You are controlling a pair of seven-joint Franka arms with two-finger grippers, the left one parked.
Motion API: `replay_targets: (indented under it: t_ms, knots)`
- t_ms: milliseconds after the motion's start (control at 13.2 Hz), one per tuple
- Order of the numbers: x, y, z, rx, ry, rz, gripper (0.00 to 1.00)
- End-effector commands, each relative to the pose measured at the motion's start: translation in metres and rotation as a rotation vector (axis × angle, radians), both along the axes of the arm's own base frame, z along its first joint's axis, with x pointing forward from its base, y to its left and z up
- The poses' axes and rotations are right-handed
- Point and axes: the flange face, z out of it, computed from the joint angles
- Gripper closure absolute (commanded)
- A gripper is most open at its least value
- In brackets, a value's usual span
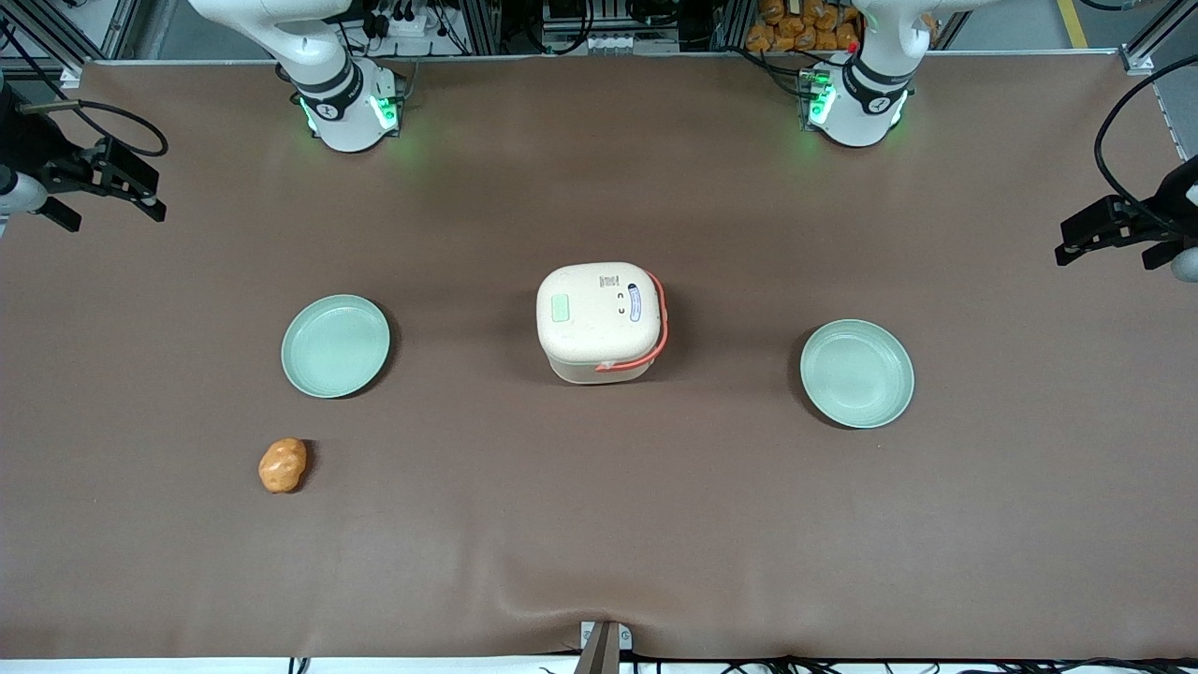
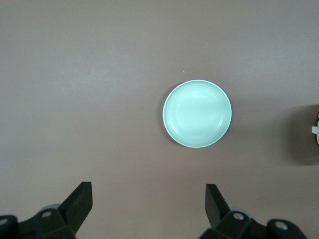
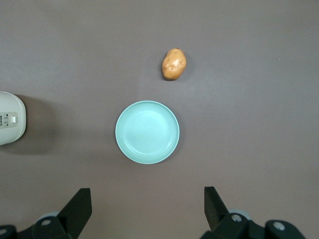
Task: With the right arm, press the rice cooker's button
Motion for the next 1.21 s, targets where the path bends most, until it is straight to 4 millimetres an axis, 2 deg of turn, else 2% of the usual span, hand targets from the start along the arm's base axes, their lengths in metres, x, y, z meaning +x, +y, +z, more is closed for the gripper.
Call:
replay_targets:
  t_ms: [0,226,377,528,679,830,906,981,1057,1132]
  knots:
    - [0.002,-0.003,0.003,-0.019,0.009,-0.001,0.00]
    - [0.004,0.003,0.011,-0.020,-0.010,0.007,0.00]
    - [0.009,0.009,0.006,-0.008,-0.001,0.021,0.00]
    - [0.012,0.032,0.005,-0.007,-0.004,0.056,0.00]
    - [0.016,0.071,0.005,-0.004,-0.012,0.092,0.00]
    - [0.023,0.129,0.006,0.001,-0.014,0.058,0.00]
    - [0.023,0.163,0.003,0.002,-0.014,0.059,0.00]
    - [0.023,0.188,-0.004,-0.005,-0.005,0.046,0.00]
    - [0.022,0.209,-0.012,-0.001,0.006,0.029,0.02]
    - [0.022,0.228,-0.024,-0.009,0.023,0.015,0.14]
